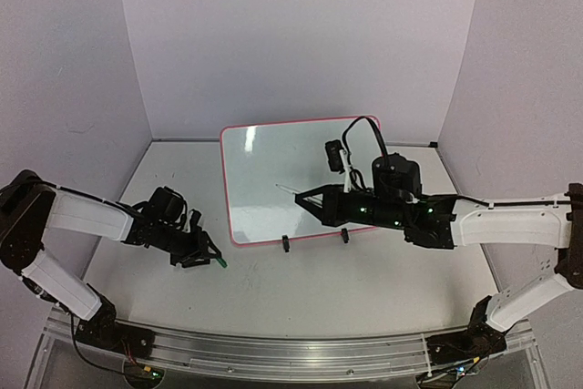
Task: Write a sentence on the whiteboard
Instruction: Place the pen cap at the center of the board, then pick up the whiteboard from the whiteboard stand.
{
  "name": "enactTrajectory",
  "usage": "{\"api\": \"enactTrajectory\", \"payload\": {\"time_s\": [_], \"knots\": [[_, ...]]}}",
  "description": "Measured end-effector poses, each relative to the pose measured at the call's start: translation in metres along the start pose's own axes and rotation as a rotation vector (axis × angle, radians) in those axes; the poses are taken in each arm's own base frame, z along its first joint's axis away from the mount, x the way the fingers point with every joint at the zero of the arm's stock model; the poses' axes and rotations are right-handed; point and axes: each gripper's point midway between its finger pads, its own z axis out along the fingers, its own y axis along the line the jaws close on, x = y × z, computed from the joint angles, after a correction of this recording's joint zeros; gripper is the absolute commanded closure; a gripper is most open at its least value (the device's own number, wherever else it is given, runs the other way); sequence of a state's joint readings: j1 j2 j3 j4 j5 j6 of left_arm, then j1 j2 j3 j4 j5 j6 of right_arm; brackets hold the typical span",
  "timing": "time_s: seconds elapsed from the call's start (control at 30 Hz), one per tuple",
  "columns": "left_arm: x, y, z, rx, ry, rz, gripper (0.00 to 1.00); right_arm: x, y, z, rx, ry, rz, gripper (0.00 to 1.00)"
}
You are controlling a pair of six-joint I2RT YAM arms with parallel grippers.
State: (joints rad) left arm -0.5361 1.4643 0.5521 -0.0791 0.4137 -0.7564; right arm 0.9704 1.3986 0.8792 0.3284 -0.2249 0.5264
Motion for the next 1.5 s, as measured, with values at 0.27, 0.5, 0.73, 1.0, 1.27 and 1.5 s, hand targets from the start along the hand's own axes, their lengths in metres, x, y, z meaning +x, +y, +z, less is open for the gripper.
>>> {"api": "enactTrajectory", "payload": {"time_s": [0.27,0.5,0.73,1.0,1.27,1.5], "knots": [[-0.002,0.005,-0.003,-0.045,-0.007,0.014,0.40,0.002,0.001,0.002,0.006,0.009,-0.009,1.00],[-0.017,-0.011,-0.024,-0.042,-0.040,0.051,0.26,0.003,0.001,0.002,0.017,0.018,-0.015,1.00],[-0.077,-0.057,-0.072,0.055,-0.124,0.123,0.22,-0.003,0.000,0.002,0.038,0.008,-0.018,1.00],[-0.144,-0.104,-0.105,0.250,-0.176,0.246,0.22,-0.002,-0.001,0.002,0.046,0.010,-0.019,1.00],[-0.183,-0.132,-0.091,0.356,-0.162,0.381,0.36,-0.001,0.005,0.001,0.013,0.023,-0.031,1.00],[-0.201,-0.146,-0.092,0.405,-0.203,0.491,0.50,-0.006,0.014,-0.003,-0.023,0.015,-0.036,1.00]]}}
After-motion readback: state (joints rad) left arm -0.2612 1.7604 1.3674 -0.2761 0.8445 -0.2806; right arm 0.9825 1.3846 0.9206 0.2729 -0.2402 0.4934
